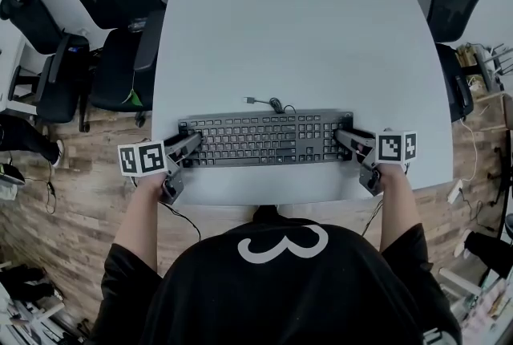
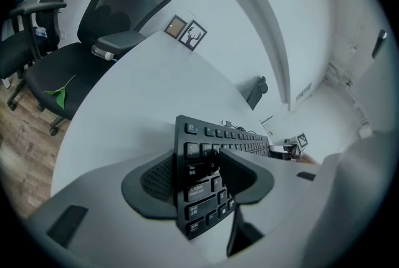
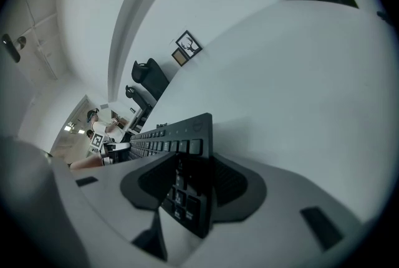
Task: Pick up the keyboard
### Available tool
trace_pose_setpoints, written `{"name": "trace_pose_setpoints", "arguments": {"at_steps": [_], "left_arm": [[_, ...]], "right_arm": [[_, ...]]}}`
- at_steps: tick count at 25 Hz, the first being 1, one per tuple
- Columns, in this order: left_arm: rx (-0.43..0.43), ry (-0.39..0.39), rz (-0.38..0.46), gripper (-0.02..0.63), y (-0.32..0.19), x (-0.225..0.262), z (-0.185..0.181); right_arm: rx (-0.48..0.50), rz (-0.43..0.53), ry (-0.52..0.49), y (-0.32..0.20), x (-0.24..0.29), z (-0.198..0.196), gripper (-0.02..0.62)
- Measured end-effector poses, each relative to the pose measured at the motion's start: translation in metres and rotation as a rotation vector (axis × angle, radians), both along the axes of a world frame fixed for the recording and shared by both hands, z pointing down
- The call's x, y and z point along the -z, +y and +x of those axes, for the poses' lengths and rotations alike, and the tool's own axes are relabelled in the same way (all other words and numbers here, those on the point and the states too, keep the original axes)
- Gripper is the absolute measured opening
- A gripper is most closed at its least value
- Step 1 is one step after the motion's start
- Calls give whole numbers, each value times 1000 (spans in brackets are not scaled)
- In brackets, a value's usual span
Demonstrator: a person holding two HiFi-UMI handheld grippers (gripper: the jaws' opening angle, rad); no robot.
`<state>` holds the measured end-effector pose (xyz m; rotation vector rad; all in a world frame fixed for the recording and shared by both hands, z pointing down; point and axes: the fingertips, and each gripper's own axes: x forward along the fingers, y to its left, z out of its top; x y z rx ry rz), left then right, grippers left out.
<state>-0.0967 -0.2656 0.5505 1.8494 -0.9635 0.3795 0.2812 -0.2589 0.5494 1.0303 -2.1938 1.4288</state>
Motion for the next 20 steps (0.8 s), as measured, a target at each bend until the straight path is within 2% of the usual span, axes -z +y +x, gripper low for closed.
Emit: {"name": "trace_pose_setpoints", "arguments": {"at_steps": [9,13,20], "left_arm": [[11,7,42,216,9,24,-2],[8,-2,111,216,15,55,-8],[12,3,271,216,32,127,-15]], "right_arm": [[2,76,7,2,28,-2,175],[4,147,2,9,55,-8,176],[-5,331,26,27,130,-10,176]]}}
